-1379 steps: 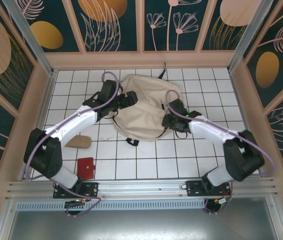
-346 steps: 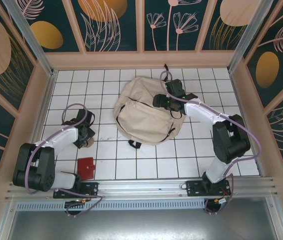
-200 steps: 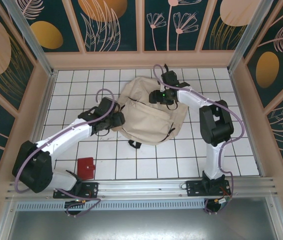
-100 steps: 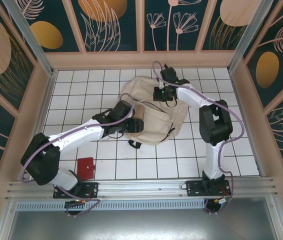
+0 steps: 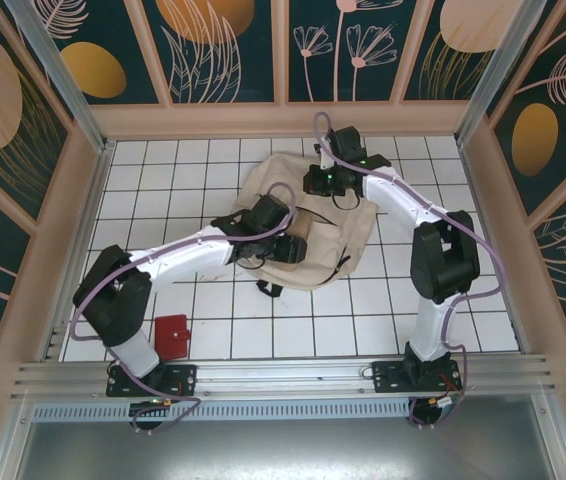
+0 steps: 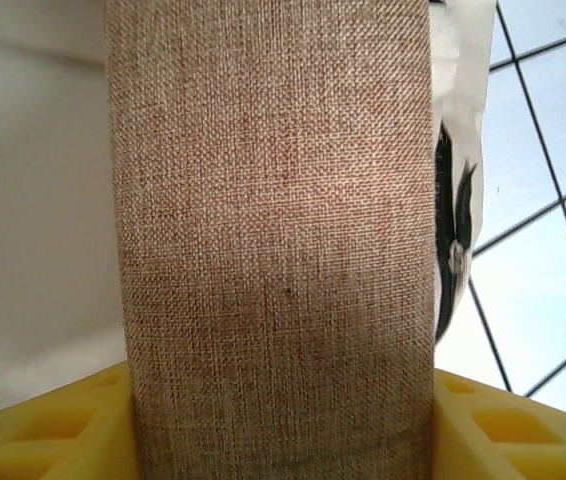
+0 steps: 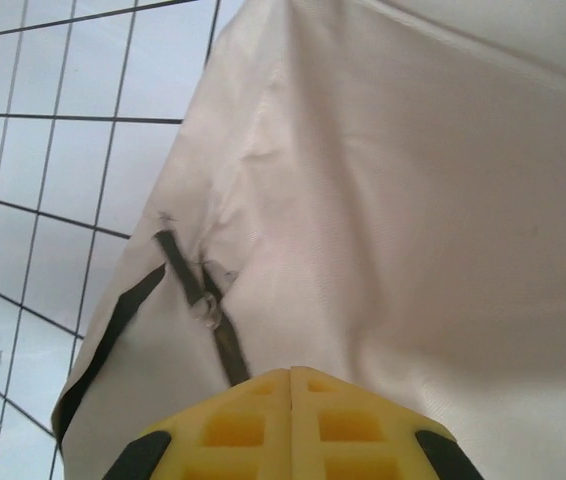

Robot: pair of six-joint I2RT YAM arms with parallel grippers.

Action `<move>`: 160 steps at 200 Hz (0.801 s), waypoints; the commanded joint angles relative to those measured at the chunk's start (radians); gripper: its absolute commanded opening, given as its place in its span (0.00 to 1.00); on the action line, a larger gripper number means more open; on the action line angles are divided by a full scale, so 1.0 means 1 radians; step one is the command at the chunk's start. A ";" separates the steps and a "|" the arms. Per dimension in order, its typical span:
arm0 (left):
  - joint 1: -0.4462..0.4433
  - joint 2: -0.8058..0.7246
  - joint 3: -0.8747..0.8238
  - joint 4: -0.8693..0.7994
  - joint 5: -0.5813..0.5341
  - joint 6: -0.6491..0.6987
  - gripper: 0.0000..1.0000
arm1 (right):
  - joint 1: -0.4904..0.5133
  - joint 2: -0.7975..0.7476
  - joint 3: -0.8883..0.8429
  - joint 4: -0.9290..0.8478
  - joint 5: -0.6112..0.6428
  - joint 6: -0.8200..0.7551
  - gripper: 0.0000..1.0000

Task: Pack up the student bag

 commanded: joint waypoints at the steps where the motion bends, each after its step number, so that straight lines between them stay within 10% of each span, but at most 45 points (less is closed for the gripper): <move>1: 0.000 0.069 0.063 -0.067 -0.075 0.022 0.37 | 0.007 -0.062 -0.014 0.034 -0.050 0.016 0.00; 145: -0.001 0.161 0.155 -0.220 0.015 0.169 0.31 | -0.029 -0.213 -0.208 0.076 0.103 0.126 0.00; 160: -0.001 0.172 0.176 -0.230 -0.022 0.157 0.30 | -0.030 -0.214 -0.240 0.069 0.105 0.120 0.21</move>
